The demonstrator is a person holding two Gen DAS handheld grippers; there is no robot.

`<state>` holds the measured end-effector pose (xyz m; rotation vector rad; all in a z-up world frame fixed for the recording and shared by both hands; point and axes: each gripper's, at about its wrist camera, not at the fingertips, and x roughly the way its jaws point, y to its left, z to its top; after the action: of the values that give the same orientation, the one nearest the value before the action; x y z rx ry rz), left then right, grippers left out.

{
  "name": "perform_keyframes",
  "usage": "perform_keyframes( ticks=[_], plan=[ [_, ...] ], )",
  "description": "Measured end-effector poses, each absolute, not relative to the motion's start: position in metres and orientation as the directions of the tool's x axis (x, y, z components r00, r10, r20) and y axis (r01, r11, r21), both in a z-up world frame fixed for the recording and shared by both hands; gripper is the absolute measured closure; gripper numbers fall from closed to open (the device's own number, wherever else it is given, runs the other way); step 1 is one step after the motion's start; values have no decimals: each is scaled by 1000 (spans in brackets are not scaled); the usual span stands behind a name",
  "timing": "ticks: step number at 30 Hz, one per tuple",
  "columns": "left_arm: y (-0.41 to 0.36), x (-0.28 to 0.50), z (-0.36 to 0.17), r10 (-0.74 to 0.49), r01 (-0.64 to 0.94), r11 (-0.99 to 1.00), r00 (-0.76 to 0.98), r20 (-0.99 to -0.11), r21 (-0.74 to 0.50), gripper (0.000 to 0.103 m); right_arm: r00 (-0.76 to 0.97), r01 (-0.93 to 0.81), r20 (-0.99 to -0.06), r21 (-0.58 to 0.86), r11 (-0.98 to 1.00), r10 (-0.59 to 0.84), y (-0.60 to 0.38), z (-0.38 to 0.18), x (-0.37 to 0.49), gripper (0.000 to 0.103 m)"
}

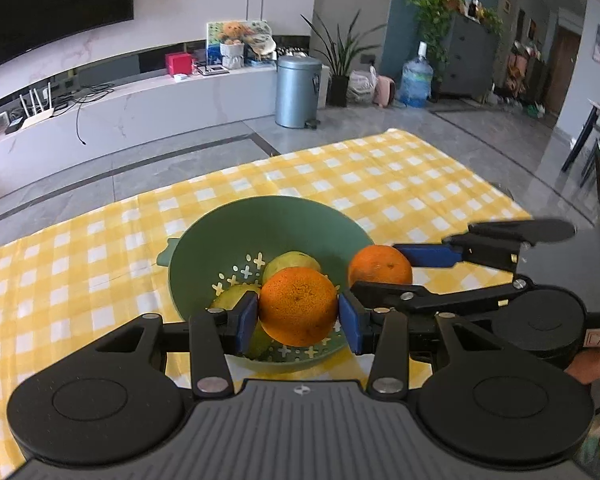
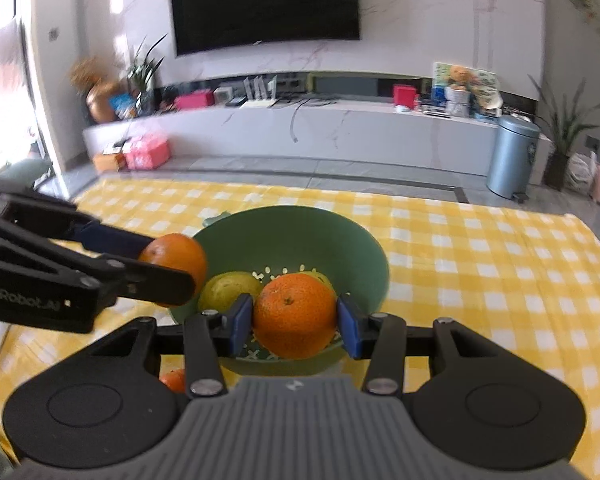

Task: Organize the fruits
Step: 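Carry both oranges over the colander with the left and right grippers, then open both grippers to drop the oranges into the colander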

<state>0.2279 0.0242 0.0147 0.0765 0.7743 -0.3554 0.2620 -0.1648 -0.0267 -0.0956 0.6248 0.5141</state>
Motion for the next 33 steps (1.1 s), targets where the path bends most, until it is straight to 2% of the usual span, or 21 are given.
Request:
perform_keyframes(
  ticks=[5, 14, 21, 33],
  plan=[
    [31, 240, 1, -287, 334, 939, 637, -715, -79, 54, 653, -541, -634, -10, 841, 413, -152, -28, 281, 60],
    [40, 254, -16, -297, 339, 935, 600, -743, -100, 54, 559, -608, -723, -26, 794, 405, -136, -42, 307, 60],
    [39, 259, -28, -305, 356, 929, 576, -758, -103, 53, 475, -619, -787, 19, 785, 394, -133, -55, 318, 60],
    [41, 260, -37, -301, 361, 927, 554, -776, -101, 54, 434, -651, -825, -9, 759, 362, -123, -61, 325, 59]
  ],
)
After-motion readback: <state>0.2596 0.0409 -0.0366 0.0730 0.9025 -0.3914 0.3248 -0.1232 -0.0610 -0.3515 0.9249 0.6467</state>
